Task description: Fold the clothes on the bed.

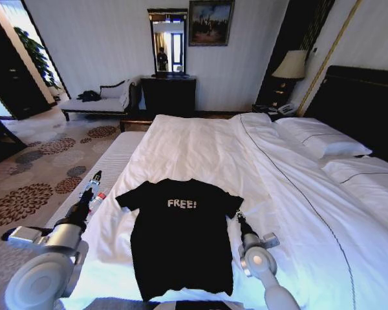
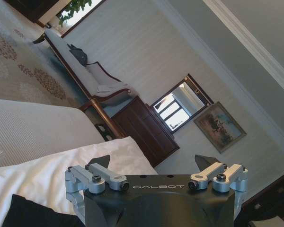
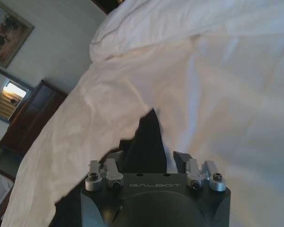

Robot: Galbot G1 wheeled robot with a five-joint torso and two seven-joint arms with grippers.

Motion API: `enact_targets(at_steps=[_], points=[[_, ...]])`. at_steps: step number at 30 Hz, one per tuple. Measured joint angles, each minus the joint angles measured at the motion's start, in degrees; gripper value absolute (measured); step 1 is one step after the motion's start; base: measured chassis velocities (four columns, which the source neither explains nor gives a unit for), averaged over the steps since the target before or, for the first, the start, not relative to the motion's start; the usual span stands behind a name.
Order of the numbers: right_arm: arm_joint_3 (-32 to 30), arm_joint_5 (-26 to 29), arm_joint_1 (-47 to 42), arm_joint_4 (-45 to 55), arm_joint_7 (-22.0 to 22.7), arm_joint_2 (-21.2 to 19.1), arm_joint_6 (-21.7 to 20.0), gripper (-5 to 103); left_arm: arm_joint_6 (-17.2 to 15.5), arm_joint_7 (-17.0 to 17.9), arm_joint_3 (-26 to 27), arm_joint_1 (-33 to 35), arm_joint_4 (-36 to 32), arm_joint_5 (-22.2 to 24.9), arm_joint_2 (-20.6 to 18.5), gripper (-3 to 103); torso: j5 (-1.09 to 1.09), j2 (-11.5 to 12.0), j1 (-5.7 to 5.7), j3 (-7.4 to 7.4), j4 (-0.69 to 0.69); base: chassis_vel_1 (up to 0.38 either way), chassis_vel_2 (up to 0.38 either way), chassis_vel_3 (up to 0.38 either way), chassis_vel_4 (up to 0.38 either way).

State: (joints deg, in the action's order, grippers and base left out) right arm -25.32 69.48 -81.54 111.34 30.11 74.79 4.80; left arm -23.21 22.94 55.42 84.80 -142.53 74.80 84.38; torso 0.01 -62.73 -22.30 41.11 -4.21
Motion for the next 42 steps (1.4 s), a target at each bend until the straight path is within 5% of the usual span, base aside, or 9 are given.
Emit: enact_targets(at_steps=[6, 16, 42], points=[[-1.6, 3.4, 5.7, -6.4, -1.4, -3.7, -1.7, 84, 0.0, 0.2, 0.6, -0.6, -0.7, 1.6, -0.5, 100, 0.01, 0.0, 0.00, 0.00, 0.00, 0.000, 0.000, 0.000, 0.000], [0.4, 4.3, 13.3, -19.7, -7.1, -4.5, -2.3, 102, -0.2, 0.4, 0.1, -0.7, -0.7, 2.3, -0.7, 100, -0.01, 0.0, 0.00, 0.00, -0.01, 0.000, 0.000, 0.000, 0.000], [0.6, 3.7, 18.0, -25.0, -13.0, -2.9, 1.4, 9, -0.1, 0.5, -0.8, -1.6, 0.7, 1.9, -1.5, 100, -0.01, 0.0, -0.01, 0.00, 0.01, 0.000, 0.000, 0.000, 0.000]])
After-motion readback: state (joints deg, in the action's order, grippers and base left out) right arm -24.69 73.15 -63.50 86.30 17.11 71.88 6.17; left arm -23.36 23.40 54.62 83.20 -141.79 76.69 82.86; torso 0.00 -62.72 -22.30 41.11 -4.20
